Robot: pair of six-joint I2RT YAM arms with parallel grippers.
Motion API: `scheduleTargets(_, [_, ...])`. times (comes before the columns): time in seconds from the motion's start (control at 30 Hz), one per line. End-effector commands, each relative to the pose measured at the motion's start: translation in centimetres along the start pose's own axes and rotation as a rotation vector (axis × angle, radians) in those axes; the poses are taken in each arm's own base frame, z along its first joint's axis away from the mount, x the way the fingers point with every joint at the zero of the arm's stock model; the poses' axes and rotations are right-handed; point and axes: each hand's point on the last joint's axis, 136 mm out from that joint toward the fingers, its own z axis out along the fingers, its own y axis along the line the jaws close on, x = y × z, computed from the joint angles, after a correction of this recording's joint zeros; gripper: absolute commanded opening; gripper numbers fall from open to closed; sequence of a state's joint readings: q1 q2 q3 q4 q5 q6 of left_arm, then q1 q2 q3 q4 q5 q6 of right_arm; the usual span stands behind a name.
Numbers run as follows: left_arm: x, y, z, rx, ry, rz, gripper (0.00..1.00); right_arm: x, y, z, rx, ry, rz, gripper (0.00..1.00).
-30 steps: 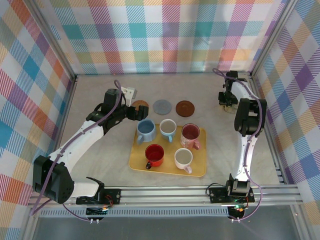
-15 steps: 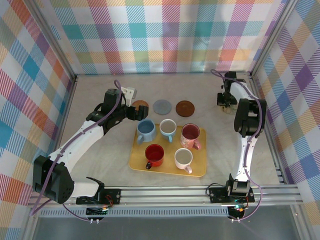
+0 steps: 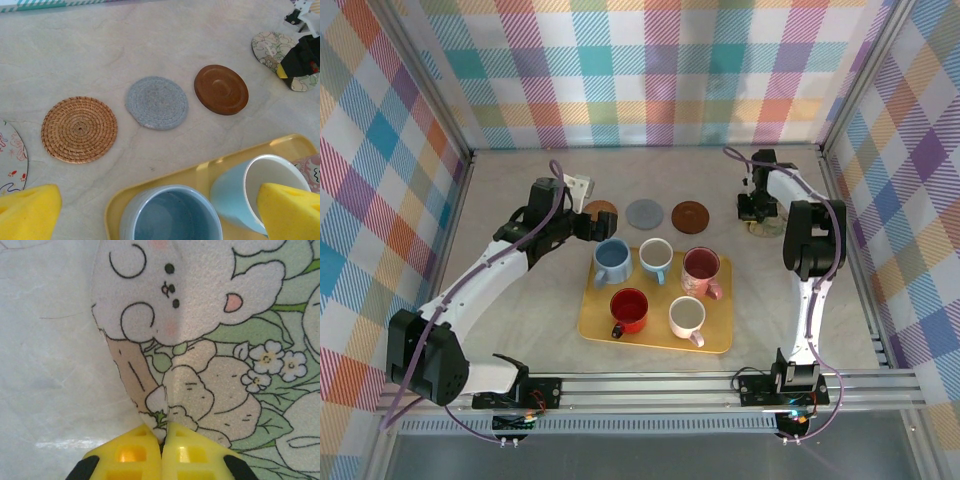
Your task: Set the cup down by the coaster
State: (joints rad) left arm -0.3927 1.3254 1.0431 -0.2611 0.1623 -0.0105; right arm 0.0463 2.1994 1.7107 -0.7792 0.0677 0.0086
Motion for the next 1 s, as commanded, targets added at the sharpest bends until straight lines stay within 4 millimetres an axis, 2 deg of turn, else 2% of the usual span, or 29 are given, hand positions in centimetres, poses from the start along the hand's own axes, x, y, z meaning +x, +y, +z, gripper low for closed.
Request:
scheduleTargets(0.0, [-0.1, -0.4, 0.3, 0.006, -0.004, 0.002, 1.00, 2.3, 2.8, -0.5, -0.106, 0.064, 0.003, 0.00])
scheduleTargets(0.33, [-0.1, -0.4, 0.2, 0.005, -0.002, 0.004, 1.00, 3.1, 4.4, -0.5, -0.138, 0.077, -0.016, 0.00])
scheduleTargets(0.97, [0.2, -0.4, 0.3, 0.006, 0.002, 0.009, 1.00, 4.1, 6.0, -0.5, -0.142, 0.096, -0.044, 0.00])
